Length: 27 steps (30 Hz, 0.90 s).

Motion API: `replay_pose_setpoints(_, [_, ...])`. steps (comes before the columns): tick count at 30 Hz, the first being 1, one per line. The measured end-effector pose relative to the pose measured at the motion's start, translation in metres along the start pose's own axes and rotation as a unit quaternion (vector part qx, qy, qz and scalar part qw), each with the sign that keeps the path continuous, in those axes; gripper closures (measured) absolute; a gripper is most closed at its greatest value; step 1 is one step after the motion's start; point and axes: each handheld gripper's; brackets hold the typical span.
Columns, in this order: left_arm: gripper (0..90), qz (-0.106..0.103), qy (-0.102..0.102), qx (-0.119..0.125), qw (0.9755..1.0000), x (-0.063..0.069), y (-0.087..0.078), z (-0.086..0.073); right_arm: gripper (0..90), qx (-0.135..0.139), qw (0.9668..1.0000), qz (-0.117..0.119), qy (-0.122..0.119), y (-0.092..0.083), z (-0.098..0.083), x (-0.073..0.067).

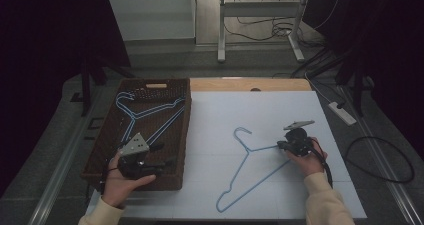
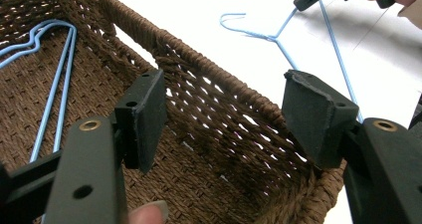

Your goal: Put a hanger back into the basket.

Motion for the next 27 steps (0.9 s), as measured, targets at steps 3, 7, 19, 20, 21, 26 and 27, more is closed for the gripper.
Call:
replay_pose_setpoints(3, [34.9, 0.001, -0.001, 0.0, 1.0, 0.0, 0.001, 0.0, 90.0, 0.024, 0.999, 0.033, -0.016, -0.007, 0.006, -0.015])
replay_pose_setpoints(7, [34.8, 0.002, -0.002, 0.004, 1.0, 0.001, 0.003, -0.001, 85.9, 0.038, 0.9971, 0.06, -0.028, -0.009, 0.009, -0.021])
replay_pose_setpoints(19, [34.7, 0.001, -0.008, 0.013, 0.9999, 0.0, 0.003, -0.001, 50.5, 0.048, 0.9947, 0.081, -0.04, -0.014, 0.031, -0.041])
replay_pose_setpoints(20, [34.7, 0.002, -0.008, 0.013, 0.9999, 0.0, 0.003, -0.002, 49.8, 0.045, 0.9945, 0.083, -0.044, -0.013, 0.035, -0.044])
replay_pose_setpoints(21, [34.6, 0.002, -0.009, 0.014, 0.9999, -0.001, 0.002, -0.002, 49.0, 0.04, 0.9944, 0.085, -0.048, -0.012, 0.039, -0.046])
replay_pose_setpoints(26, [34.6, 0.0, -0.01, 0.015, 0.9998, -0.001, 0.001, -0.002, 47.3, 0.017, 0.9944, 0.084, -0.062, 0.002, 0.059, -0.059])
replay_pose_setpoints(27, [34.6, -0.001, -0.01, 0.017, 0.9998, 0.0, 0.001, -0.002, 47.2, 0.012, 0.9943, 0.082, -0.066, 0.005, 0.063, -0.061])
Point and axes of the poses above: each handheld gripper's, and its own axes: y roughly forward along the jaws, z roughly out of its top, x roughly to its right, and after that the axes turned 3 degrees about -x, right-handed
